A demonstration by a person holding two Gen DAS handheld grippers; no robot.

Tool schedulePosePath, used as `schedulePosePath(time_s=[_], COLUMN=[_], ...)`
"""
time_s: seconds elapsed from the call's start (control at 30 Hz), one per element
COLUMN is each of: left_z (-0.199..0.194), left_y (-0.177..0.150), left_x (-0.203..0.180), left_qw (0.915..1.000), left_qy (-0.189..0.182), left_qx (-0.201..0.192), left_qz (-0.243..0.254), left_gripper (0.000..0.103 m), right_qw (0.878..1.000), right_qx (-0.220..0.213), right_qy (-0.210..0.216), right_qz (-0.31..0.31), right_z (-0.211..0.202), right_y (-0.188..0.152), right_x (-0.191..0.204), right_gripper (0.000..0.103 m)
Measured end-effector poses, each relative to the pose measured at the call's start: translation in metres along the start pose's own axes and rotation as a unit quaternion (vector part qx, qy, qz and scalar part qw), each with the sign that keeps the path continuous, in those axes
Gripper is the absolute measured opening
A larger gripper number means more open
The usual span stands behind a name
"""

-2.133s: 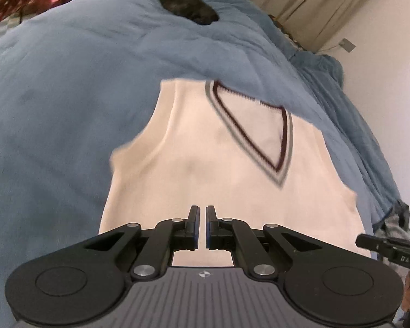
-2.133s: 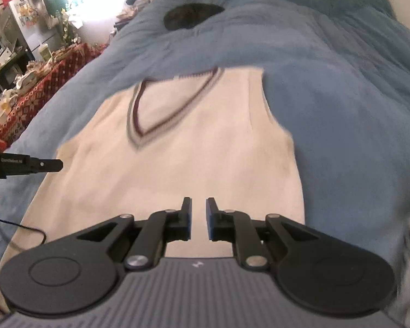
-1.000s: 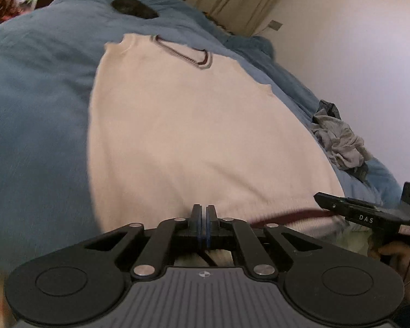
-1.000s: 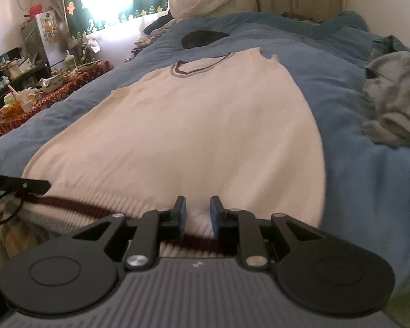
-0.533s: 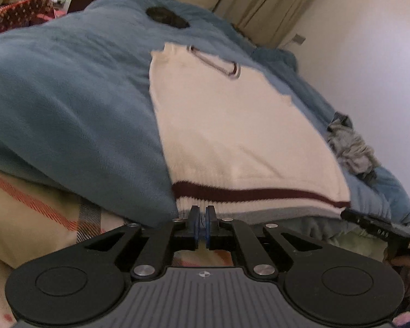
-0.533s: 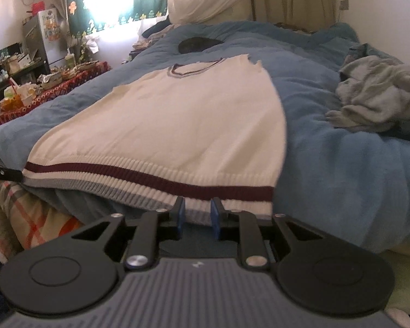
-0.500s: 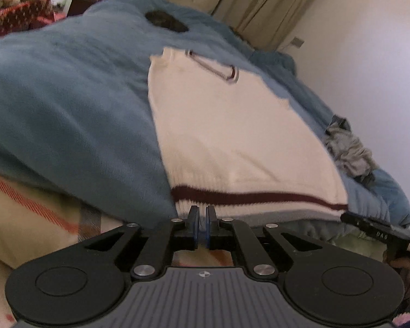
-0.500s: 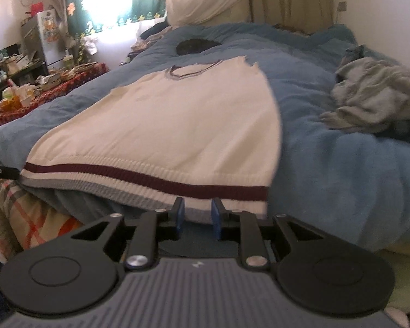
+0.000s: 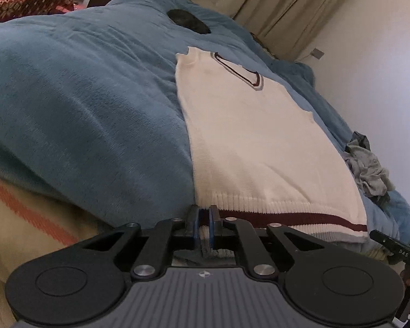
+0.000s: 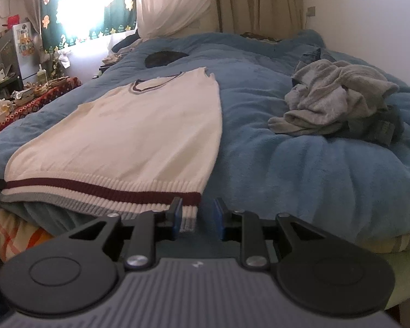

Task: Fold clothes
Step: 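Close both grippers on the striped hem of the cream vest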

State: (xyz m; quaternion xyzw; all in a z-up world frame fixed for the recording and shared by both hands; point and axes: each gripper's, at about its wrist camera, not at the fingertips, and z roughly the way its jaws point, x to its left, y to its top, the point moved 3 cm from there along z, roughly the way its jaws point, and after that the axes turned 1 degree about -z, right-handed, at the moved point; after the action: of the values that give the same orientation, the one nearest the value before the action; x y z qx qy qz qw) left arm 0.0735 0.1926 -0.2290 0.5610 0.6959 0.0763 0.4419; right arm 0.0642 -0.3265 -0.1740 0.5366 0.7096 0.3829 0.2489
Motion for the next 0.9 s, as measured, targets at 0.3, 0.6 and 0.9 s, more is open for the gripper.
schedulePosePath(time_s=[0.3, 0.6, 0.9], left_z=[0.002, 0.003, 0.004], left_y=[-0.001, -0.008, -0.011], left_x=[0.004, 0.002, 0.003], left_qw=[0.9995, 0.9991, 0.9987], left_qy=[-0.013, -0.029, -0.031], left_qx=[0.002, 0.011, 0.019], left_qz=[-0.030, -0.030, -0.035], left_gripper=[0.010, 0.018, 0.012], right_qw=[1.000, 0.999, 0.998], right_qx=[-0.002, 0.015, 0.025], right_qy=[0.008, 0.031, 0.052], right_qz=[0.020, 0.029, 0.038], right_z=[0.001, 0.016, 0.027], right_y=[0.002, -0.005, -0.009], right_x=[-0.012, -0.007, -0.001], right_gripper=[0.034, 0.034, 0.011])
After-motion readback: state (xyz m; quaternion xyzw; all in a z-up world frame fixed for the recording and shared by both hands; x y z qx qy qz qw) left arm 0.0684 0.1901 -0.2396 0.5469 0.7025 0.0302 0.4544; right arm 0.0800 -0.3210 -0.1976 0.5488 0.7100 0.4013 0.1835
